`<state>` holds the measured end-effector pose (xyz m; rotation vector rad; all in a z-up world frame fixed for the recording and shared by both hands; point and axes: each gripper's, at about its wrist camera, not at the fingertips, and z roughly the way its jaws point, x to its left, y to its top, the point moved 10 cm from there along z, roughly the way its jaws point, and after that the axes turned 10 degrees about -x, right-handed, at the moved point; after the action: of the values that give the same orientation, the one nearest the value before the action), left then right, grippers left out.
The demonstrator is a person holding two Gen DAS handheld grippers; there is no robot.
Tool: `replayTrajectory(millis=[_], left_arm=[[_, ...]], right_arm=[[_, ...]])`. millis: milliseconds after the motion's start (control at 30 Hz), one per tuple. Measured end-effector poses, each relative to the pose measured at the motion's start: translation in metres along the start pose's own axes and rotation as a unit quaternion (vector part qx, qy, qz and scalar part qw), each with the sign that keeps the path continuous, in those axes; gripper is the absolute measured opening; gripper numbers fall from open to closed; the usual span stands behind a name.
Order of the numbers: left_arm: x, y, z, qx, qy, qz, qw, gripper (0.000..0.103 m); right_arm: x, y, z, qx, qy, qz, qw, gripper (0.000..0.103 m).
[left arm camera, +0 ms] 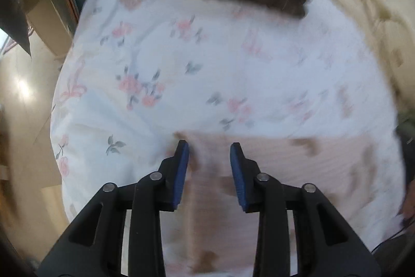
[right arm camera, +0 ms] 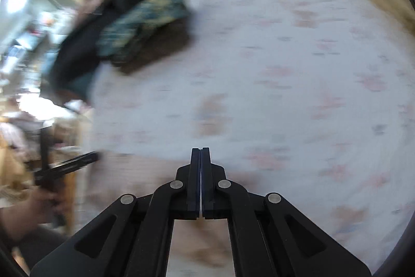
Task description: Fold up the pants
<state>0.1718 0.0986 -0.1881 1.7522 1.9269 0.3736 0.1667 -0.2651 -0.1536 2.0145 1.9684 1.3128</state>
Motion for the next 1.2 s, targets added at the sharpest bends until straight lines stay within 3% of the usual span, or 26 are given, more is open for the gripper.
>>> replayTrajectory(millis=[100,167,200,300,367,400,433,500,633,700,733,767,800,867,967,1033,1133,1200], left_arm=[[-0.036,-0.011,-0.006,0.001,-0.038,0.033,0.9987,0.043],[-0.060,-0.031,0.004,0.030,-0.052,0.069,0.9958,0.043],[-0.065,-0.041,0.010,0.042,-0.046,0.085,0.9944,0.043],[-0.049,-0.061,0.024,0.061,-0.016,0.092,0.9938,0.045],[-0.036,-0.057,0.020,0.052,-0.012,0.086,0.9948,0.045],[-0.027,-0.053,0.017,0.045,0.013,0.087,0.9951,0.045],[-0.016,-0.056,0.012,0.040,0.032,0.080,0.9955,0.045],[0.014,-0.059,0.000,0.039,0.077,0.016,0.9962,0.045],[0.011,-0.070,-0.036,0.005,0.057,-0.085,0.9947,0.051],[-0.006,-0.080,-0.050,-0.018,0.034,-0.121,0.9919,0.079],[-0.015,-0.088,-0.060,-0.031,0.012,-0.153,0.9877,0.084],[-0.026,-0.097,-0.065,-0.039,-0.012,-0.182,0.9824,0.091],[-0.037,-0.105,-0.065,-0.037,-0.026,-0.199,0.9789,0.095],[-0.049,-0.124,-0.067,-0.031,-0.034,-0.223,0.9736,0.095],[-0.057,-0.142,-0.065,-0.041,-0.026,-0.234,0.9710,0.095],[-0.061,-0.145,-0.060,-0.037,-0.052,-0.262,0.9629,0.095],[-0.064,-0.149,-0.048,-0.034,-0.076,-0.312,0.9463,0.095],[-0.073,-0.152,-0.042,-0.036,-0.086,-0.323,0.9419,0.095]], right_arm=[[0.023,-0.029,0.028,0.055,0.023,-0.026,0.998,0.001],[0.020,-0.049,0.045,0.090,0.004,-0.047,0.995,0.001],[0.009,-0.062,0.054,0.113,-0.019,-0.055,0.992,0.001],[-0.021,-0.064,0.052,0.112,-0.075,-0.066,0.989,0.000],[-0.058,-0.058,0.043,0.110,-0.118,-0.030,0.986,0.000],[-0.075,-0.058,0.036,0.113,-0.134,-0.004,0.984,0.000],[-0.089,-0.057,0.027,0.109,-0.145,0.022,0.983,0.001],[-0.098,-0.050,0.009,0.091,-0.150,0.045,0.984,0.002],[-0.064,-0.031,-0.021,0.035,-0.089,0.075,0.993,0.004],[-0.035,-0.030,-0.033,0.013,-0.041,0.083,0.996,0.005],[-0.020,-0.035,-0.040,0.003,-0.012,0.097,0.995,0.007],[-0.010,-0.043,-0.041,-0.001,0.006,0.115,0.993,0.018],[0.004,-0.052,-0.038,0.000,0.028,0.142,0.989,0.042],[0.021,-0.080,-0.043,0.000,0.080,0.212,0.974,0.074],[0.038,-0.121,-0.036,0.013,0.105,0.280,0.954,0.076],[0.036,-0.145,-0.030,0.017,0.102,0.317,0.943,0.076],[0.039,-0.162,-0.011,0.028,0.104,0.340,0.934,0.076],[0.044,-0.170,-0.005,0.031,0.106,0.341,0.934,0.076]])
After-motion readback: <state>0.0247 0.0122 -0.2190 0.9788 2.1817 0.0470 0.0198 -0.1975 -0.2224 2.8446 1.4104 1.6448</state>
